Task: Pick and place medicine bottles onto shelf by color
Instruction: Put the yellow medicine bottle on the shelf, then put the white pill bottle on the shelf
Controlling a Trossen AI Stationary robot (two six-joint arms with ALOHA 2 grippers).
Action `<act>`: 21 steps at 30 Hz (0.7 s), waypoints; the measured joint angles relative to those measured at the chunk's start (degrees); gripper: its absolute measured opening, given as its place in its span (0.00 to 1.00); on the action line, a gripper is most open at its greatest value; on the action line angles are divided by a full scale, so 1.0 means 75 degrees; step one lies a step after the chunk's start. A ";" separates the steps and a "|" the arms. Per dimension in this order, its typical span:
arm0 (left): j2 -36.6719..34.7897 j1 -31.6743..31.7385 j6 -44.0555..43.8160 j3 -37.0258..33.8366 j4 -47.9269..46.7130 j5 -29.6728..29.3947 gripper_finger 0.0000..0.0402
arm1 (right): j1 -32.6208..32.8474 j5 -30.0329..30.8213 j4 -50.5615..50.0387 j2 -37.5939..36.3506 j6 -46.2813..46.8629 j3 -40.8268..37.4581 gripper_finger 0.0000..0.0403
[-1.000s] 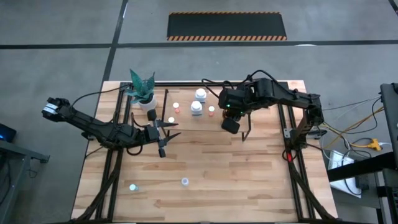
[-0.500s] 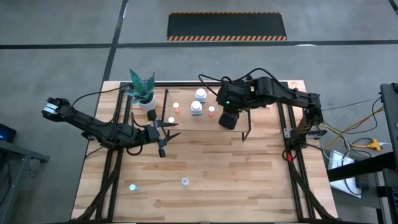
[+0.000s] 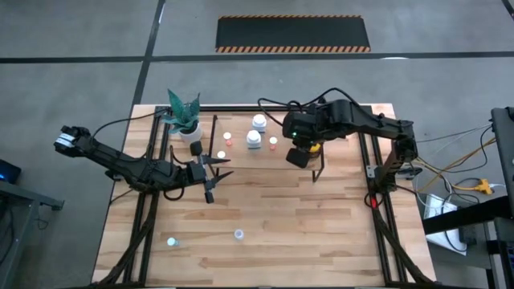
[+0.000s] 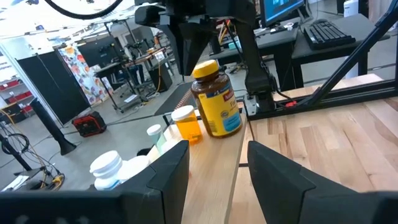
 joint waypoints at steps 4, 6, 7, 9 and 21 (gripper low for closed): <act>0.0000 0.0000 0.0000 0.0000 -0.0057 0.0000 0.37 | 0.0000 0.0003 0.0004 -0.0013 -0.0055 0.0003 0.08; 0.0000 0.0000 0.0000 0.0000 -0.0088 -0.0001 0.37 | 0.0000 0.0003 0.0128 -0.0002 -0.0114 0.0003 0.08; 0.0000 0.0000 0.0002 0.0000 -0.0088 0.0000 0.37 | 0.0000 0.0003 0.0204 -0.0002 -0.0151 0.0003 0.08; 0.0000 0.0000 0.0000 0.0000 -0.0086 0.0000 0.37 | 0.0000 0.0003 0.0399 -0.0002 -0.0288 0.0003 0.08; 0.0000 -0.0009 0.0000 0.0000 -0.0083 0.0000 0.37 | -0.0399 0.0272 0.1041 -0.0095 -0.0996 -0.0010 0.08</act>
